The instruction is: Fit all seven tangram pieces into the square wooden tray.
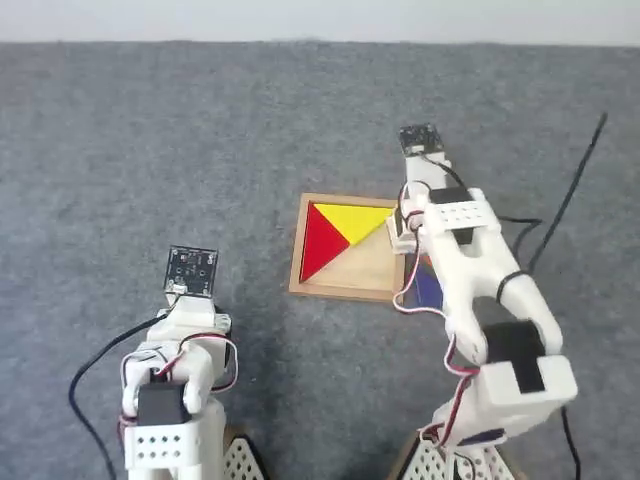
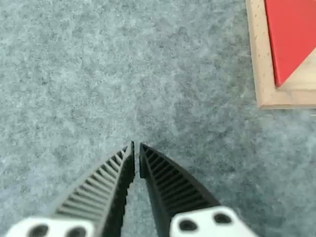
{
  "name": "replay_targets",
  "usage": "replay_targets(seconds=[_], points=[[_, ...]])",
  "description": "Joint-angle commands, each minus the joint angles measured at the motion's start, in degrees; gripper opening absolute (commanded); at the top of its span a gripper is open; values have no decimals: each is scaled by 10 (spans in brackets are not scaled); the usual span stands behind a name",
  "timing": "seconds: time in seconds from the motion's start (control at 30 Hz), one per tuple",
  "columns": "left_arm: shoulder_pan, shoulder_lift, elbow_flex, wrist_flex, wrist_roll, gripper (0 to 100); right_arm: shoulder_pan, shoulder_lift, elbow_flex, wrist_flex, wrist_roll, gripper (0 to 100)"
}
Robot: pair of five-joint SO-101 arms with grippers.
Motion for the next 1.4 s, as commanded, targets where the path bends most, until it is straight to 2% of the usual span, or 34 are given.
replay_targets(seconds=[0.0,0.37,0.6,0.9,1.03,1.37], points=[[1,-10,-7,2,0,21,15,9,-34,-21,-3,267],[1,-10,-7,2,0,21,29,61,-38,-49,-2,266],[1,-10,-7,2,0,21,29,73,-71,-14,-2,102],[1,-10,-7,2,0,21,29,68,-74,-11,-2,88],[1,-10,-7,2,0,21,32,33,-75,14,-2,58],[1,-10,-7,2,0,21,65,-74,-36,33,-1,54]])
